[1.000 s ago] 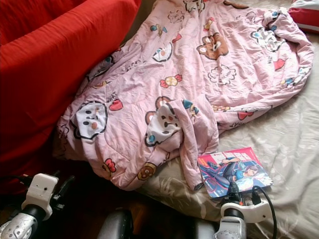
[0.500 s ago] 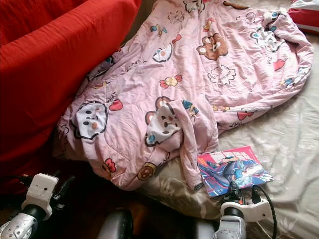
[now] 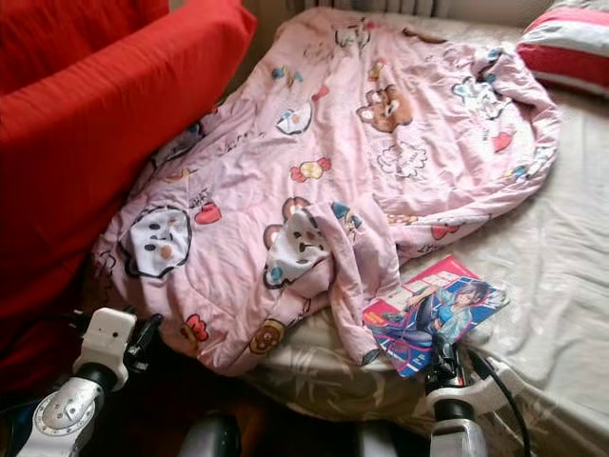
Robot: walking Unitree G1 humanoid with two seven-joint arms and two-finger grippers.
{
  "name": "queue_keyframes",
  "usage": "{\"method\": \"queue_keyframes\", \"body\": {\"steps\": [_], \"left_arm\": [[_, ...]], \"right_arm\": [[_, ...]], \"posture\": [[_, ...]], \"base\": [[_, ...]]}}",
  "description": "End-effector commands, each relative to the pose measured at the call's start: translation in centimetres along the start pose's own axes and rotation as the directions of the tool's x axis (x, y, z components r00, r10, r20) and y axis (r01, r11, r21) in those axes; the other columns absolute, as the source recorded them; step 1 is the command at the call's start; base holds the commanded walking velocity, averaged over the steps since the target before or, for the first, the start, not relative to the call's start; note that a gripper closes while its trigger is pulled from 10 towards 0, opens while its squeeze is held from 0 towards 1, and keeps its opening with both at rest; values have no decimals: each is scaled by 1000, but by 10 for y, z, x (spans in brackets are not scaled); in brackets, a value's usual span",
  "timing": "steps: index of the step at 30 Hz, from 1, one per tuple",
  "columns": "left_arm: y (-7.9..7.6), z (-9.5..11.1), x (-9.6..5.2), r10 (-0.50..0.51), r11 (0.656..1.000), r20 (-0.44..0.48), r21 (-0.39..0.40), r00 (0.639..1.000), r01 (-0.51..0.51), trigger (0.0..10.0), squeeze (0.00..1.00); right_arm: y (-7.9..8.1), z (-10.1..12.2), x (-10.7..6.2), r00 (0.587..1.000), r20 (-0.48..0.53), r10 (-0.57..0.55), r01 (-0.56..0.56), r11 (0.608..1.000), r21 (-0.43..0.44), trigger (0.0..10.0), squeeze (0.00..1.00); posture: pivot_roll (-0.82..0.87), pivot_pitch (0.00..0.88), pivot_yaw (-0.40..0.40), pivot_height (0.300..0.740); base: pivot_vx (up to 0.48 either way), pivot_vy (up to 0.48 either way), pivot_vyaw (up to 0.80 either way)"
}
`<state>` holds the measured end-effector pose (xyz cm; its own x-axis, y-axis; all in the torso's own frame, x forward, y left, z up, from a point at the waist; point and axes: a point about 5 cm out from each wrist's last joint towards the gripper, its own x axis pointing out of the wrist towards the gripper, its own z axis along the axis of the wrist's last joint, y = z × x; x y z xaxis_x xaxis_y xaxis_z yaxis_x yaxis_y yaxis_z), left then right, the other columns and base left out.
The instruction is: Clean up the room
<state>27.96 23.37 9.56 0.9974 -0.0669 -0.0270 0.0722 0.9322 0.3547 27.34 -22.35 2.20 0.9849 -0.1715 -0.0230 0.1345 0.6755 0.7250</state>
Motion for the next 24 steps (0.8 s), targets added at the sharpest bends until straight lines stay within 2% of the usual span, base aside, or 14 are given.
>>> {"method": "queue_keyframes", "body": {"steps": [1,6,8,10,13,14,16,17,19,20,23,24], "left_arm": [[0,-15,-7,2,1000,-51,-5,999,-2,10000,0],[0,-14,-4,0,1000,-32,-12,999,0,10000,0],[-2,-8,-2,-23,999,-2,-31,1000,23,10000,0],[-2,-6,-1,-32,999,6,-38,999,32,10000,0],[-3,-5,2,-42,998,13,-44,999,42,10000,0],[-3,-5,2,-45,998,14,-45,999,45,10000,0],[-5,-6,2,-51,998,11,-46,999,51,10000,0],[-5,-7,2,-53,997,10,-47,999,53,10000,0],[-6,-7,2,-57,997,7,-49,998,57,10000,0],[-6,-8,1,-60,997,4,-51,998,60,10000,0],[-5,-11,0,-59,997,-4,-50,998,59,10000,0],[-5,-12,-1,-59,997,-7,-50,998,58,10000,0]], "right_arm": [[4,-3,-2,1000,-12,23,-23,1000,-20,0,0],[5,-9,-7,997,-80,11,-17,997,-77,0,0],[3,-15,-9,989,-145,16,-36,990,-136,0,0],[4,-16,-10,988,-154,24,-50,986,-162,0,0],[6,-18,-11,986,-161,31,-52,991,-126,0,0],[5,-17,-11,988,-153,16,-35,992,-122,706,0],[0,-15,-11,990,-135,-42,29,995,-97,8627,0],[-3,-14,-12,990,-123,-72,62,995,-82,10000,0],[-11,-12,-14,984,-96,-148,147,989,-24,10000,0],[-19,-10,-17,973,-76,-216,219,975,41,10000,0],[-32,-11,-24,941,-62,-333,338,932,129,10000,0],[-35,-12,-27,929,-64,-366,371,916,152,10000,55]], "posture": [[56,140,57,616],[53,139,53,616],[56,140,54,616],[56,140,54,616],[52,139,53,616],[50,139,53,616],[49,139,53,616],[49,139,53,616],[49,139,53,616],[49,138,51,616],[50,138,49,616],[52,137,49,616]], "base": [[0,0,0],[0,0,0],[0,0,0],[0,0,0],[0,0,0],[0,0,0],[0,0,0],[0,0,0],[0,0,0],[0,0,0],[0,0,0],[0,0,0]]}}
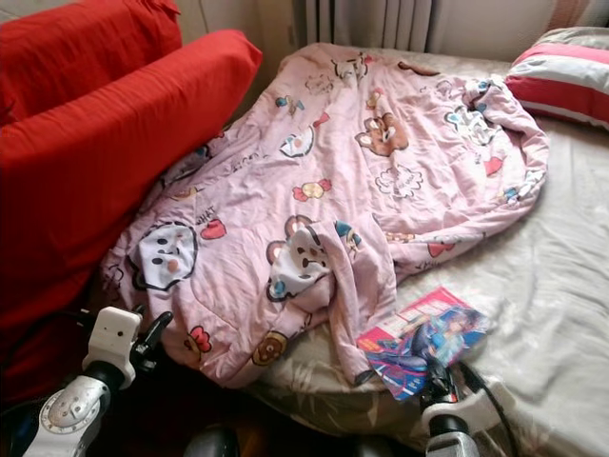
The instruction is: Clean up the room
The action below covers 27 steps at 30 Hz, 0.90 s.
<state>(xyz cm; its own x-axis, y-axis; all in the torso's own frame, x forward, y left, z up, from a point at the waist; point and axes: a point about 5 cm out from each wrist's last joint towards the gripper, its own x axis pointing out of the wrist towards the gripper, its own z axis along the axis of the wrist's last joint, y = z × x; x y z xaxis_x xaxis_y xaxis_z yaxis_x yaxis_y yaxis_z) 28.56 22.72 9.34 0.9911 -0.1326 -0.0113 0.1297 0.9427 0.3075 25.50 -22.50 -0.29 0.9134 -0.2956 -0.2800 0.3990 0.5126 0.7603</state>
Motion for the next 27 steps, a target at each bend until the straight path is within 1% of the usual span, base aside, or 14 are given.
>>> {"method": "queue_keyframes", "body": {"steps": [1,3,4,5,6,8,9,13,14,15,21,23,26,27], "left_arm": [[2,-12,-8,0,1000,-46,-1,999,0,10000,0],[2,-12,-8,0,1000,-47,-1,999,-1,10000,0],[2,-13,-9,1,1000,-48,-1,999,-1,10000,0],[2,-13,-9,1,1000,-49,0,999,-1,10000,0],[3,-13,-10,0,1000,-50,0,999,0,10000,0],[2,-14,-11,-1,1000,-52,1,999,1,10000,0],[3,-15,-11,-2,1000,-54,2,999,2,10000,0],[3,-16,-13,-4,1000,-59,5,998,5,10000,0],[3,-16,-13,-5,1000,-61,5,998,6,10000,0],[3,-16,-13,-8,1000,-62,6,998,8,10000,0],[3,-16,-14,-15,1000,-63,10,998,16,10000,0],[3,-16,-14,-16,1000,-63,10,998,17,10000,0],[3,-17,-15,-19,1000,-68,14,998,20,10000,0],[3,-17,-15,-19,1000,-68,14,998,20,10000,0]], "right_arm": [[-18,2,-7,993,27,-112,110,992,65,10000,180],[-20,1,-8,991,25,-129,126,989,78,10000,180],[-22,1,-8,989,25,-145,142,986,87,10000,847],[-23,0,-9,987,25,-157,154,984,93,10000,847],[-25,-1,-9,985,20,-174,171,980,100,10000,886],[-25,-2,-9,985,14,-173,170,981,97,10000,886],[-23,-3,-8,987,9,-159,158,984,86,10000,871],[-21,-4,-7,988,5,-153,152,984,88,10000,855],[-21,-4,-7,988,2,-157,157,984,89,10000,655],[-22,-4,-7,987,1,-161,160,983,90,10000,0],[-21,-5,-8,988,5,-154,153,984,86,10000,0],[-20,-4,-8,990,17,-139,137,987,87,10000,0],[-15,3,-6,992,73,-101,93,990,103,10000,0],[-15,3,-6,992,73,-101,93,990,103,10000,0]], "posture": [[52,137,49,616],[52,137,49,616],[54,138,48,616],[54,138,48,616],[55,138,48,616],[55,137,48,616],[56,136,49,616],[56,133,49,616],[56,133,51,616],[56,133,51,616],[58,132,55,616],[59,135,57,616],[60,143,63,616],[60,143,63,616]], "base": [[0,0,0],[0,0,0],[0,0,0],[0,0,0],[0,0,0],[0,0,0],[0,0,0],[0,0,0],[0,0,0],[0,0,0],[0,0,0],[0,0,0],[0,0,0],[0,0,0]]}}
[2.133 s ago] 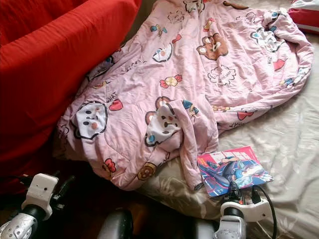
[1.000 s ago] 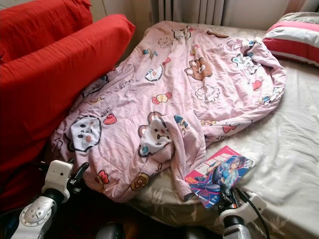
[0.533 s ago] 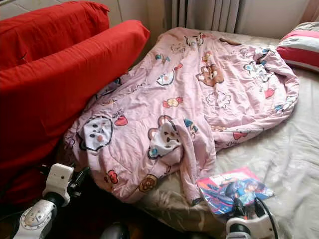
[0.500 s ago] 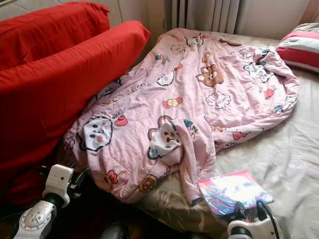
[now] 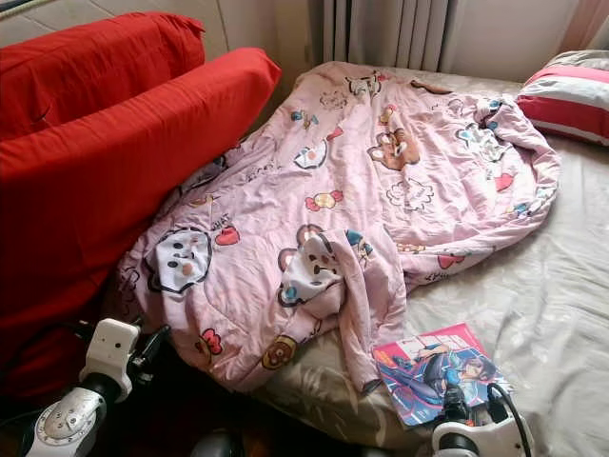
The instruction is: Clean up the room
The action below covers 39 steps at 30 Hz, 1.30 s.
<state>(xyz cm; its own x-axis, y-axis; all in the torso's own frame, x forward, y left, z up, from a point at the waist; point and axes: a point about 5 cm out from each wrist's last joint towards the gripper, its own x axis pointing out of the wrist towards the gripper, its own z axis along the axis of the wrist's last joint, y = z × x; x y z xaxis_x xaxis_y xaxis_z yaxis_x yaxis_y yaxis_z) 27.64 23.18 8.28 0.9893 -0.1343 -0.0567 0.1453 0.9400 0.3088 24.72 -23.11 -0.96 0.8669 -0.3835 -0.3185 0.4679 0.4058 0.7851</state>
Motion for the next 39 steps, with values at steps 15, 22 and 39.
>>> {"method": "queue_keyframes", "body": {"steps": [15,22,39], "left_arm": [[4,-8,-5,-7,1000,-39,18,999,8,10000,0],[3,-10,-6,-7,1000,-44,17,999,7,10000,0],[7,-7,-8,-7,999,-38,35,999,8,10000,0]], "right_arm": [[1,-31,-18,963,-206,174,-181,983,-18,10000,75],[4,-42,-29,921,-277,275,-304,950,-66,10000,1000],[-13,-7,-15,996,29,80,-81,996,47,10000,0]], "posture": [[52,153,68,616],[57,153,66,616],[69,200,100,616]], "base": [[0,0,0],[0,0,0],[0,0,0]]}}
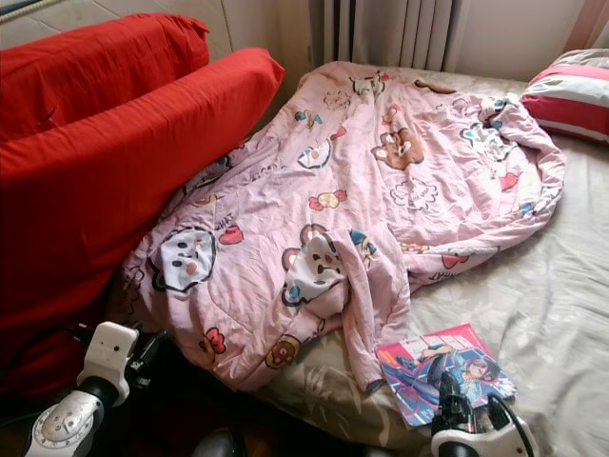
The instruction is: Clean up the room
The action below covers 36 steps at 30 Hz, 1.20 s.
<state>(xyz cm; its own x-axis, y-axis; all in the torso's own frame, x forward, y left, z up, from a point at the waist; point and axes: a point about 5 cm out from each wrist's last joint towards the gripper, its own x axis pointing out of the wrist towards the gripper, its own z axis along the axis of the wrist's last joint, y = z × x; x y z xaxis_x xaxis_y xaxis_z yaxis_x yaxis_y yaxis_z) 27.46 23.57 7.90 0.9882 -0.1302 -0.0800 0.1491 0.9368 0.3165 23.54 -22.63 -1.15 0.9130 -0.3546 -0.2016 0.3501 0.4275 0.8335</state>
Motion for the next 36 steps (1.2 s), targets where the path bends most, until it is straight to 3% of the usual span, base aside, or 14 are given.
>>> {"method": "queue_keyframes", "body": {"steps": [1,7,11,12,13,14,15,19,21,22,24,25,36], "left_arm": [[5,-3,-7,-6,999,-16,31,1000,6,10000,0],[11,-1,-10,0,998,-22,56,1000,2,10000,0],[11,-1,-11,-10,998,-24,63,1000,11,10000,0],[12,0,-12,-11,998,-24,65,1000,13,10000,0],[12,0,-12,-12,998,-24,65,1000,13,10000,0],[12,0,-11,-13,998,-24,65,1000,14,10000,0],[11,2,-9,-16,998,-22,67,1000,17,10000,0],[10,3,-7,-18,997,-18,69,1000,19,10000,0],[10,4,-7,-18,997,-16,71,1000,19,10000,0],[9,5,-7,-18,997,-15,72,1000,19,10000,0],[9,5,-7,-19,997,-14,72,1000,19,10000,0],[9,5,-9,-16,997,-14,73,1000,17,10000,0],[13,1,-20,-2,997,-34,80,999,5,10000,0]], "right_arm": [[-7,-2,-2,999,4,-54,53,998,24,10000,0],[4,7,15,999,35,-34,33,999,37,10000,0],[20,15,29,997,71,8,-11,999,47,10000,0],[27,18,33,996,85,27,-31,999,43,10000,188],[28,18,34,996,88,30,-34,999,42,10000,188],[31,21,37,995,98,36,-40,998,45,10000,965],[35,26,42,992,119,42,-49,997,55,10000,1000],[39,32,46,989,141,45,-53,997,52,10000,1000],[37,37,47,986,167,27,-37,998,58,10000,863],[36,41,47,983,185,16,-28,998,62,10000,643],[35,43,47,980,196,10,-23,998,64,10000,643],[28,53,46,970,240,-23,6,997,71,10000,0],[11,68,41,956,279,-84,63,995,82,10000,0]], "posture": [[73,201,104,616],[91,233,129,616],[96,240,139,616],[95,242,144,616],[95,242,144,616],[95,244,144,616],[96,247,144,616],[102,262,146,616],[110,266,146,616],[112,268,145,616],[112,268,145,616],[120,275,144,616],[129,302,143,616]], "base": [[0,0,0],[0,0,0],[0,0,0],[0,0,0],[0,0,0],[0,0,0],[0,0,0],[0,0,0],[0,0,0],[0,0,0],[0,0,0],[0,0,0],[0,0,0]]}}
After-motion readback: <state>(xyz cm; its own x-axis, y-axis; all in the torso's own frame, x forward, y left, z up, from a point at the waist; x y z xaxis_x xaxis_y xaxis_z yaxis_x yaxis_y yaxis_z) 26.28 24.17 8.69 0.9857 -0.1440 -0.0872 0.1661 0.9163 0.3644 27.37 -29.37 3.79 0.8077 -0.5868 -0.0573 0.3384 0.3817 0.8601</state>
